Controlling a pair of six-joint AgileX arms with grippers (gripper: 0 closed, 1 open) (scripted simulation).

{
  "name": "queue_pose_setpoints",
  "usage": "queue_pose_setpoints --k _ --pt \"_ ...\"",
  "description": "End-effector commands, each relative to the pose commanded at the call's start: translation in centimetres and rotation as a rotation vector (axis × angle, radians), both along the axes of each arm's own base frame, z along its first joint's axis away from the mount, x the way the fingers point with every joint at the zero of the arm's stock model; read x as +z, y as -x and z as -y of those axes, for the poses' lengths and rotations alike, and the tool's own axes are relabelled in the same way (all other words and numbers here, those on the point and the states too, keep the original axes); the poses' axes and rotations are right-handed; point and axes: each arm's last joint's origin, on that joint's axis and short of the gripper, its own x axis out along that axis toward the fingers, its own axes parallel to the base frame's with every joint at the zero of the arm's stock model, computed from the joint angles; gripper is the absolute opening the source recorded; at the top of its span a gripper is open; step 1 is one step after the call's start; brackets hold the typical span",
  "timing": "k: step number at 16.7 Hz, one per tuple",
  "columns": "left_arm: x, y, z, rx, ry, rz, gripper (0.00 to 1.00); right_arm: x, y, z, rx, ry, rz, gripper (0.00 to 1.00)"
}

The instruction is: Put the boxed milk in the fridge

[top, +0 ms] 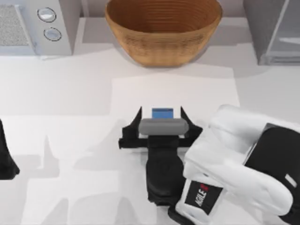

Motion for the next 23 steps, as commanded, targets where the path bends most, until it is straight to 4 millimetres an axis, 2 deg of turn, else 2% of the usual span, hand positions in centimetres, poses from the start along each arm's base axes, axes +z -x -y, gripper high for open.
queue_pose_setpoints --k 10,20,23 --pt "0.0 0.0 0.0 0.000 0.000 0.000 1.00 0.0 0.0 0.0 0.000 0.000 0.000 0.02" --pt "0.0 0.0 0.0 0.000 0.000 0.000 1.00 0.1 0.1 -0.1 0.002 -0.001 0.000 0.00" --pt "0.0 0.0 0.0 0.000 0.000 0.000 1.00 2.1 -0.2 -0.4 0.004 0.003 -0.002 0.00"
